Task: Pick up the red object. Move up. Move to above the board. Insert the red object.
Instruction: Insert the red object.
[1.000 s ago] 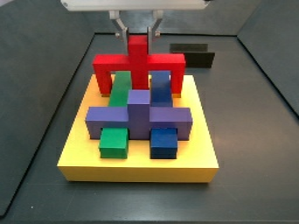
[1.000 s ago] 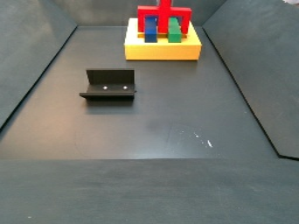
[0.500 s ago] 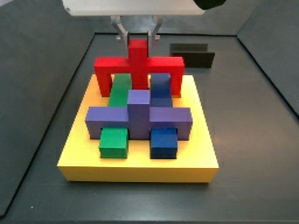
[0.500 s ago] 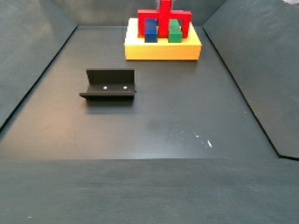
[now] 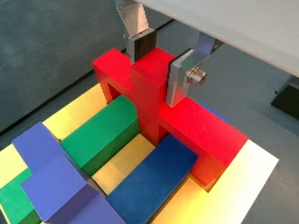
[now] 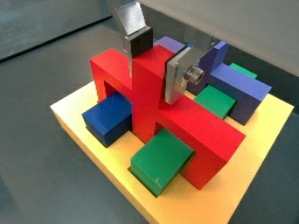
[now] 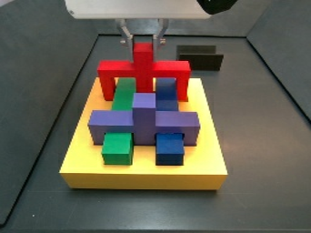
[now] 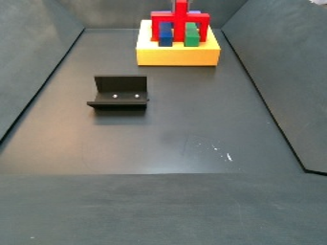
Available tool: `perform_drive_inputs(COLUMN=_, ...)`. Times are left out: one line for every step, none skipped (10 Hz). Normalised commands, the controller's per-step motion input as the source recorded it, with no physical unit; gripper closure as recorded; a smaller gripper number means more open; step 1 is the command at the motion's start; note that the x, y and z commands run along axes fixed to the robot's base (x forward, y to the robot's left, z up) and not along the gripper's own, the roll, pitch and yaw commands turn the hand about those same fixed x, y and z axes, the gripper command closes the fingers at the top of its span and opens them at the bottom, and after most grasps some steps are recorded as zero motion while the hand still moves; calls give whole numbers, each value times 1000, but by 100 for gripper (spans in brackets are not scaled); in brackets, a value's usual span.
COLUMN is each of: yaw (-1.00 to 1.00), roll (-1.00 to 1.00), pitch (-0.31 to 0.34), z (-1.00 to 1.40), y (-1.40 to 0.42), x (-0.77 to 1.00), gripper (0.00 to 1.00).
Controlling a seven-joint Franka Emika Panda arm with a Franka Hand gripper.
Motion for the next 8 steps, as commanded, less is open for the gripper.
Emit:
perform_drive_inputs(yaw=0, roll=0, pitch=0, z=-231, y=0, x=26, gripper=100)
perform_drive_inputs(yaw=0, roll=0, pitch=0, z=-214, y=-37, x=54, gripper=100)
perform_drive_inputs(yaw=-20, roll=0, pitch=0, z=-237, y=-37, x=103, gripper=100)
perform_drive_inputs(yaw=-26, roll=0, pitch=0, z=-277, y=-20, x=186, gripper=100)
perform_drive_inputs(yaw=-46, roll=0, pitch=0, z=-320, y=-26, x=237, gripper=100)
perform_drive_inputs(yaw=-63, roll=0, pitch=0, z=-303, y=-63, x=246, gripper=100)
perform_drive_inputs(yaw=-49, roll=0, pitch=0, z=-306, y=-20, x=91, gripper=100)
perform_drive_inputs(yaw=-3, roll=0, pitch=0, z=-306, y=0, x=-31, gripper=100)
